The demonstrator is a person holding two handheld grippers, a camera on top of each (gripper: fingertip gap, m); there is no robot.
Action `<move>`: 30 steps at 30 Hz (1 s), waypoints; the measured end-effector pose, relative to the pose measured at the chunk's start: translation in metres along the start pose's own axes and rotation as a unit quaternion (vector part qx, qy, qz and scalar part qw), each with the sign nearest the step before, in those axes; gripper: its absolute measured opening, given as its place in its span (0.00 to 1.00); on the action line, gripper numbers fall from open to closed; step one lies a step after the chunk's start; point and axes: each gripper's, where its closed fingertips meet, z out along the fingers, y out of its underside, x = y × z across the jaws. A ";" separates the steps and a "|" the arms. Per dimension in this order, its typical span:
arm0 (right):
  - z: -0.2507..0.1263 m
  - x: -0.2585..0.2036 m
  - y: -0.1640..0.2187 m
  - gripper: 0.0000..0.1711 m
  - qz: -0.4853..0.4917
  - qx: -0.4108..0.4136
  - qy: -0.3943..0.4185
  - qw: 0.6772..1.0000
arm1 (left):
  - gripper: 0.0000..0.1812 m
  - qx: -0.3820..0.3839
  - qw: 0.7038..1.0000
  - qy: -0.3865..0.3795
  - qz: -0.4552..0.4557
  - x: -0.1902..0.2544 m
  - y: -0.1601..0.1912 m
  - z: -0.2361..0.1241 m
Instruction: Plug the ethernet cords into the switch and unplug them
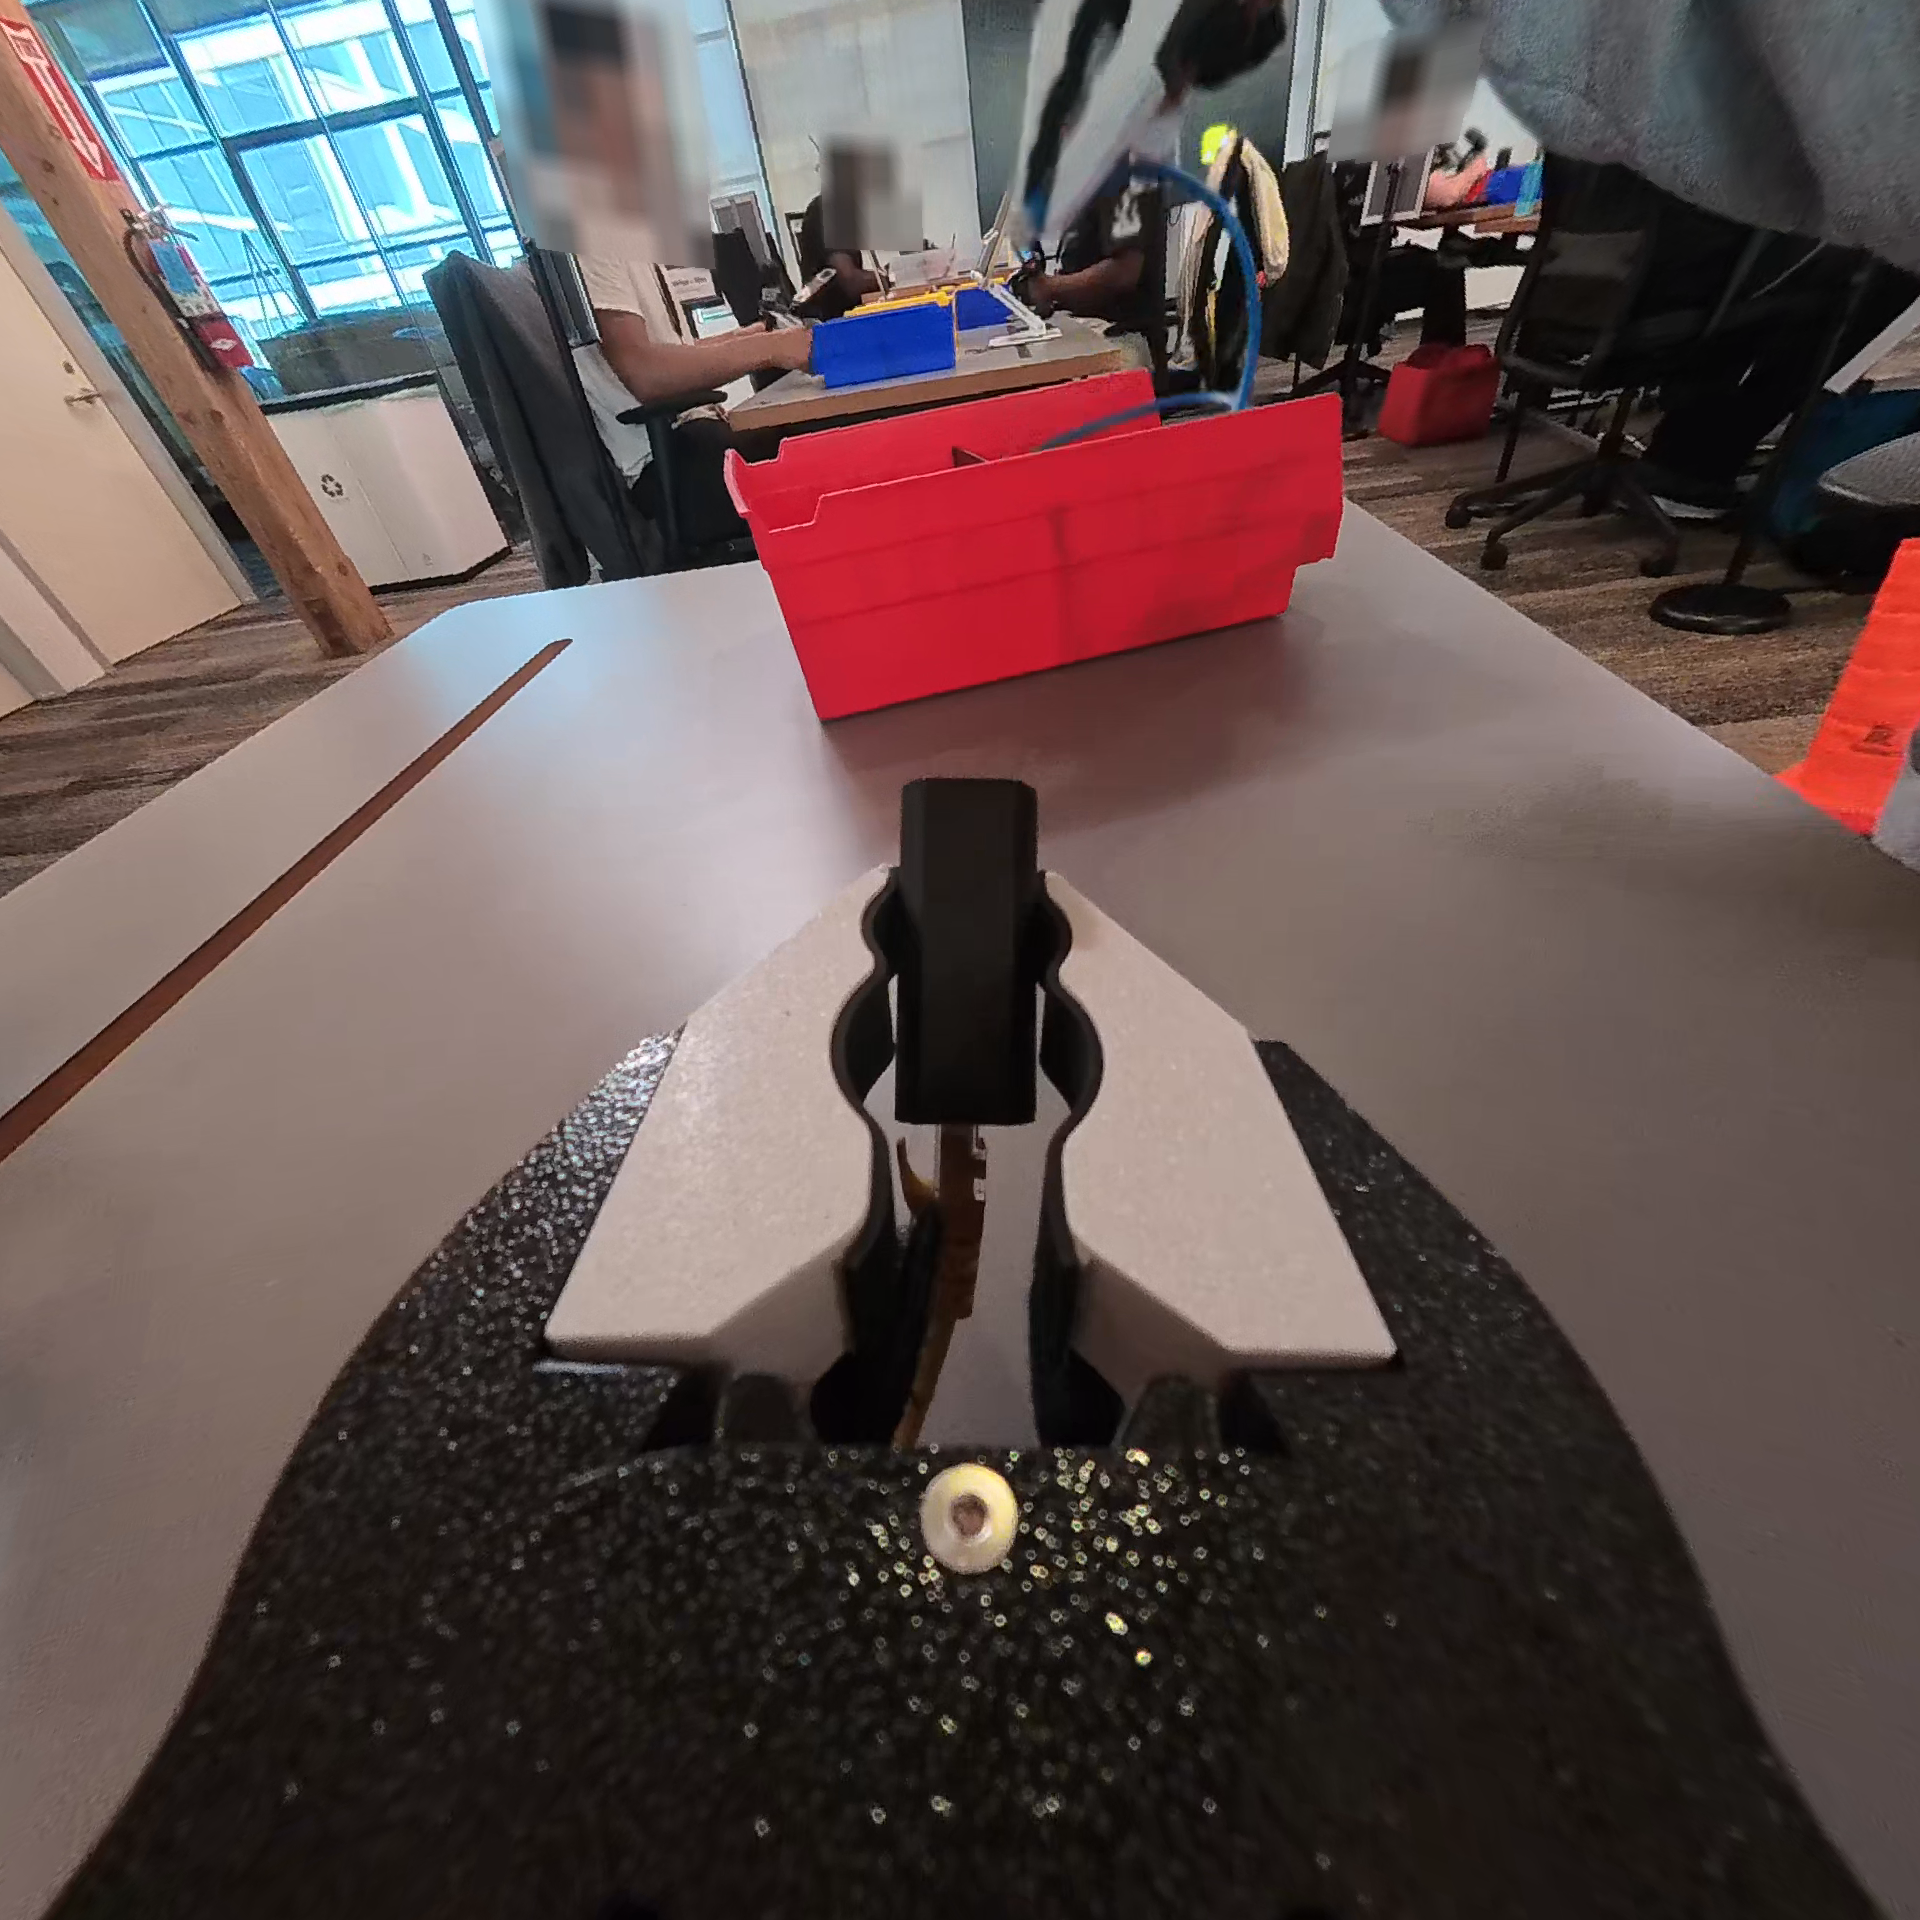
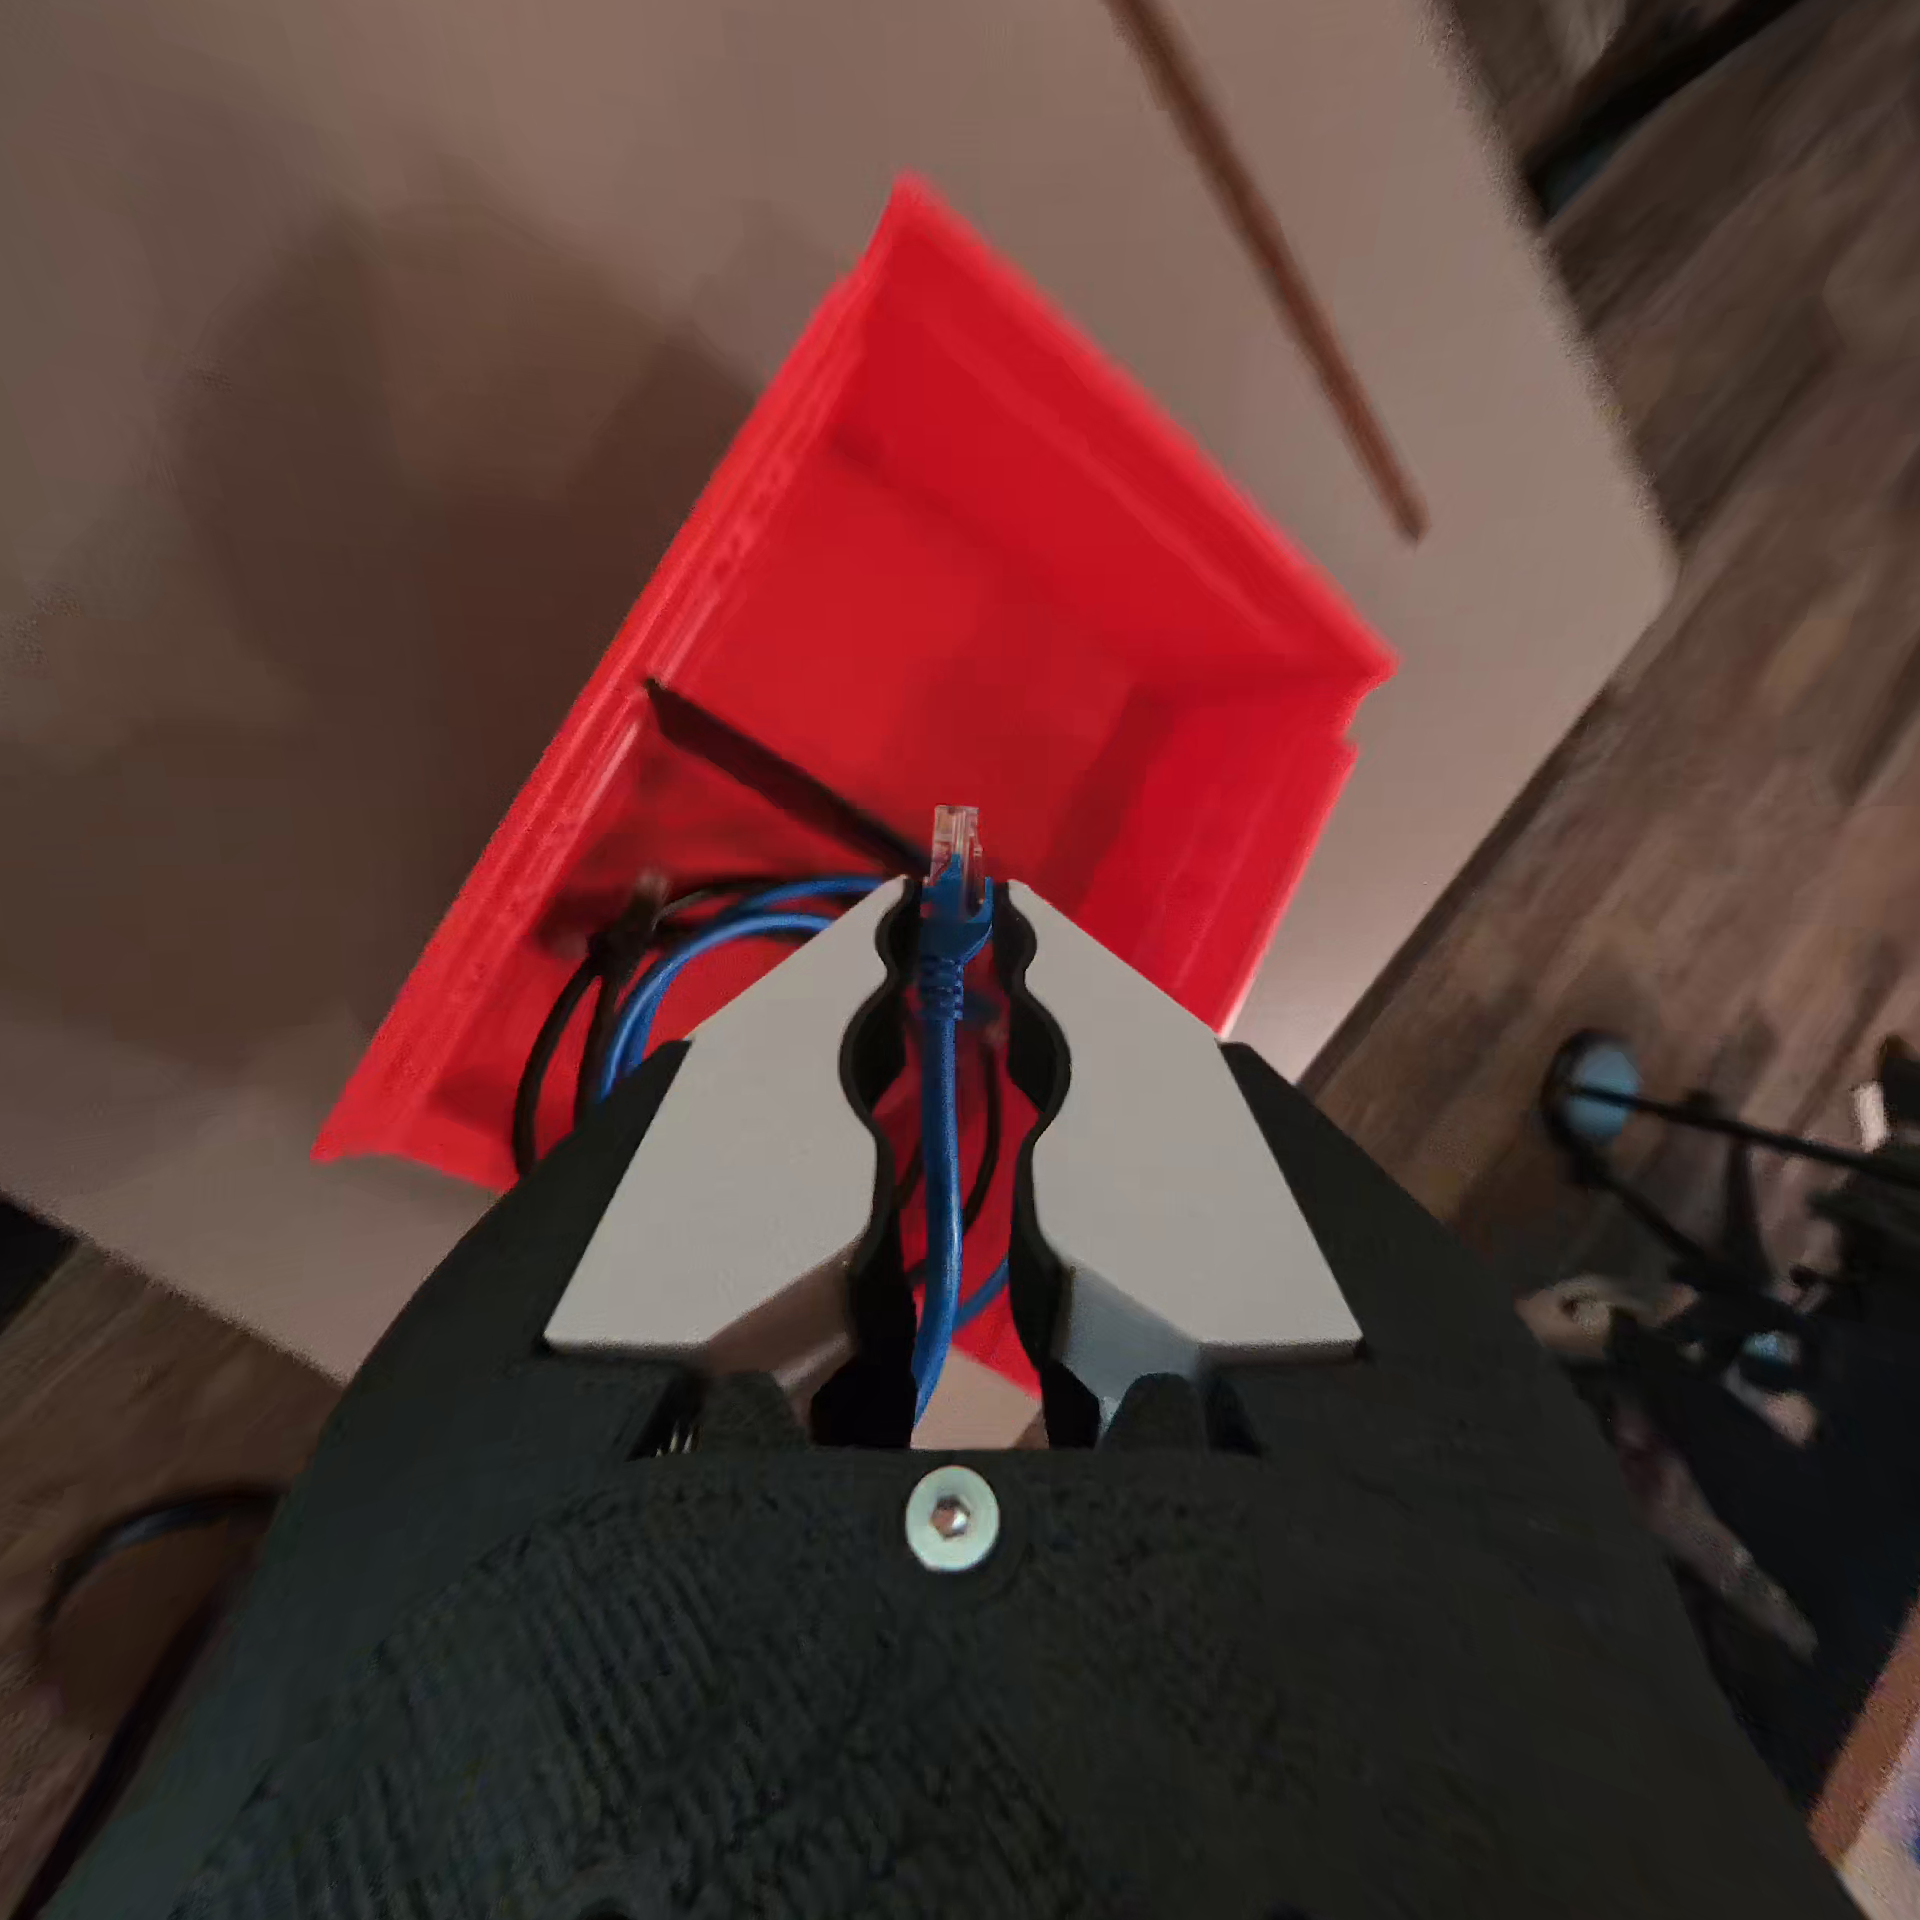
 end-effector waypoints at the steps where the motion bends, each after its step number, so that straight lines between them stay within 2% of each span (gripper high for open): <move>1: 0.009 -0.006 0.012 0.07 0.001 -0.032 -0.012 0.999 | 0.11 0.000 1.000 -0.007 0.002 -0.002 0.000 0.000; 3: 0.024 -0.017 0.032 0.07 0.002 -0.092 -0.032 0.995 | 0.11 -0.001 1.000 -0.020 0.010 -0.005 0.000 0.000; 6: 0.039 -0.026 0.043 0.08 0.024 -0.131 -0.048 0.990 | 0.11 -0.004 1.000 -0.023 0.012 -0.006 0.001 0.000; 9: 0.043 -0.037 0.051 0.33 0.080 -0.178 -0.088 0.977 | 0.11 -0.010 1.000 -0.022 0.016 -0.005 0.003 0.001; 11: 0.038 -0.032 0.060 0.50 0.092 -0.222 -0.077 0.968 | 0.11 -0.014 0.999 -0.023 0.018 -0.005 0.004 0.002; 13: 0.027 -0.023 0.063 0.60 0.100 -0.246 -0.054 0.962 | 0.11 -0.017 0.999 -0.024 0.018 -0.005 0.004 0.002; 16: 0.008 -0.025 0.045 0.61 0.126 -0.217 -0.078 0.965 | 0.11 -0.017 0.999 -0.025 0.016 -0.006 0.004 0.003; 18: -0.004 -0.014 0.034 0.61 0.129 -0.196 -0.059 0.970 | 0.11 -0.016 0.999 -0.030 0.017 -0.007 0.004 0.002; 21: -0.013 -0.010 -0.016 0.57 0.124 -0.093 -0.030 0.987 | 0.11 0.009 0.999 -0.040 0.010 -0.011 -0.005 0.001; 24: -0.011 -0.028 -0.097 0.47 0.078 0.075 0.006 0.994 | 0.11 0.092 0.995 -0.040 -0.025 -0.015 -0.032 -0.006; 26: -0.008 -0.063 -0.156 0.41 0.053 0.204 0.002 0.978 | 0.11 0.193 0.978 -0.013 -0.081 -0.015 -0.060 -0.018; 28: 0.002 -0.113 -0.206 0.34 0.049 0.313 -0.044 0.948 | 0.11 0.309 0.940 0.028 -0.141 -0.016 -0.087 -0.040; 30: 0.017 -0.163 -0.247 0.34 0.064 0.391 -0.107 0.912 | 0.11 0.373 0.910 0.063 -0.169 -0.015 -0.100 -0.055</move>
